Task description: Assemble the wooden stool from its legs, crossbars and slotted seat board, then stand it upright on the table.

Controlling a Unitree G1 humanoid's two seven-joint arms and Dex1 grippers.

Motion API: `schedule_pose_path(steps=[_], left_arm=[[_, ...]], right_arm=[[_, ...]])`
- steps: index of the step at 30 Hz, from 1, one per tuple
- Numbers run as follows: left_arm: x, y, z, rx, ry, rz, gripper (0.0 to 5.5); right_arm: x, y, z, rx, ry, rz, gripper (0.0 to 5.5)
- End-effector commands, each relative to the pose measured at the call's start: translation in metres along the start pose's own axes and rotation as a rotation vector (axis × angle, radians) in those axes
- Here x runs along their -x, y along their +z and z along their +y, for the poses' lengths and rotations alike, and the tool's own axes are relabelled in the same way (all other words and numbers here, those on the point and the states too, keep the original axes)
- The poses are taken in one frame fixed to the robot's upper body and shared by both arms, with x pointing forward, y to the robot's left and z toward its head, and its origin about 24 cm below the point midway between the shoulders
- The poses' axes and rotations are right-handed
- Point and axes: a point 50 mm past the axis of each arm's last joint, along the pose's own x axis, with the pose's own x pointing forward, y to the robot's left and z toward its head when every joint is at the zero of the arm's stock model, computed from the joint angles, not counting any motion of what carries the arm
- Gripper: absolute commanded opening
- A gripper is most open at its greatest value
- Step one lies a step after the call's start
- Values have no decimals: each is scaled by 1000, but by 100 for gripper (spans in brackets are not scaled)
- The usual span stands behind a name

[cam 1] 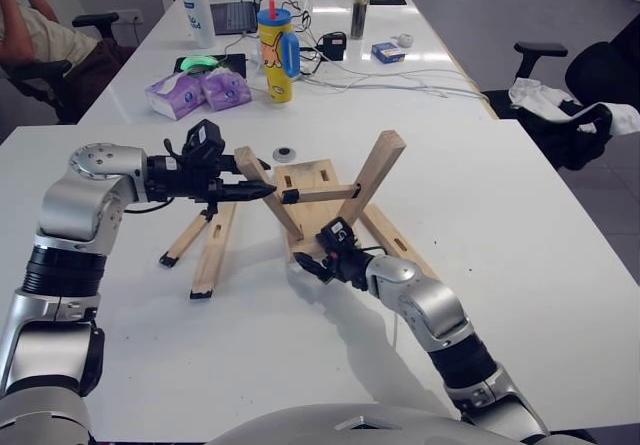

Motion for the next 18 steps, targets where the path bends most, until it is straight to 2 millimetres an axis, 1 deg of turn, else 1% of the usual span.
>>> schedule_pose_path(steps=[1,3,7,11,13,15,17,18], left_arm=[[-9,-40,-19,141,-59,51,202],[-5,-46,-23,138,-59,65,202],[-1,-48,-27,131,-57,64,202],[-16,-43,-25,99,-74,41,202],[-22,-45,-21,107,-56,37,202],[-22,-51,-16,133,-18,42,202],[-21,-57,-14,148,8,51,202],[-20,-59,-13,155,16,54,202]], right_arm=[[-2,-42,3,-105,19,196,358],[-2,-42,3,-113,19,195,358],[-2,-44,1,-120,20,202,358],[-2,-47,0,-122,20,210,358],[-3,-48,1,-123,32,210,358],[-4,-48,1,-121,44,200,331],[-3,-43,2,-97,65,139,296],[-1,-35,3,-107,74,67,282]])
